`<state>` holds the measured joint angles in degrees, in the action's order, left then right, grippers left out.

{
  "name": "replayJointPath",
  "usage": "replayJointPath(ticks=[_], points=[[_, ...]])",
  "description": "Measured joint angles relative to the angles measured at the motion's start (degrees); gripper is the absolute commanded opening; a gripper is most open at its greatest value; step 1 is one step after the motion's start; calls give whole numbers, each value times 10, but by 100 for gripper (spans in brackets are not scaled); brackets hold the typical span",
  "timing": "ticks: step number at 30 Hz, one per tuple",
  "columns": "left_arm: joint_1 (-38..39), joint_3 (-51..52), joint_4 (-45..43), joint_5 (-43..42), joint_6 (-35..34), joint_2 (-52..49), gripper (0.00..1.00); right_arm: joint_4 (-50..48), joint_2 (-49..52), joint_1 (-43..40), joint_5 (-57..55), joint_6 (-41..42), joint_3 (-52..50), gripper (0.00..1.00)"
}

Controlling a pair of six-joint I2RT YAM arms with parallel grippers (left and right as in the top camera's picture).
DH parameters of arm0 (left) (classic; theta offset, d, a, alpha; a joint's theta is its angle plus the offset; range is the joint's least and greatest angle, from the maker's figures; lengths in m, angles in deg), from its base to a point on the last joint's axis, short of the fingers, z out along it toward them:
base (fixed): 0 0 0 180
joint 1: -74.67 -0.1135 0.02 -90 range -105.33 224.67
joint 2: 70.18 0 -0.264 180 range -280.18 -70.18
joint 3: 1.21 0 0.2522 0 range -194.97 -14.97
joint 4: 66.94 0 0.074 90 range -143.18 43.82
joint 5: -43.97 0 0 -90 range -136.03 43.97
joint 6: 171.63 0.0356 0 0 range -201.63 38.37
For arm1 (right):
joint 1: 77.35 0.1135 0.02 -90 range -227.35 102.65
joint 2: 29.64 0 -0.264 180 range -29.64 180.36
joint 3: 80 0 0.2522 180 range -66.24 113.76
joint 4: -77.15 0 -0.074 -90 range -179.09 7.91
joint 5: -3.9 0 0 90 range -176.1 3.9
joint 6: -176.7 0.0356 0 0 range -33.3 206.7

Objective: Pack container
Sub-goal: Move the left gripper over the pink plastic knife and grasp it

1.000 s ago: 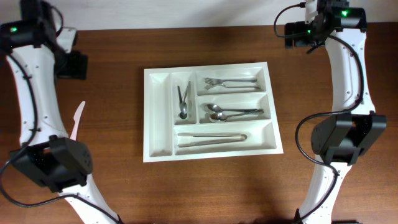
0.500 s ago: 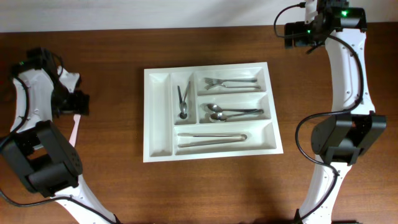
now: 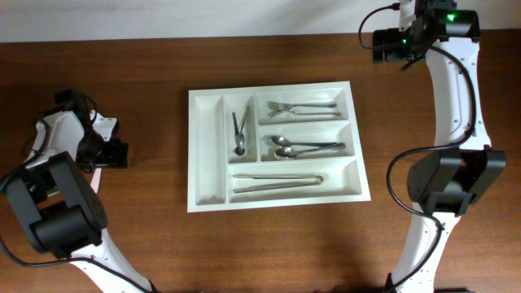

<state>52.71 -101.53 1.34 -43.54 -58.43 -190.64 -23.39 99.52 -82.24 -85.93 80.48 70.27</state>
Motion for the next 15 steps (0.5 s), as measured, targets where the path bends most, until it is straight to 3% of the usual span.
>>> replayJointPath(ticks=[7, 15], points=[[-35, 0, -8, -2, 0, 0, 80, 0, 0, 0, 0, 0, 0, 99], [-44, 0, -28, -27, 3, 0, 62, 0, 0, 0, 0, 0, 0, 99]])
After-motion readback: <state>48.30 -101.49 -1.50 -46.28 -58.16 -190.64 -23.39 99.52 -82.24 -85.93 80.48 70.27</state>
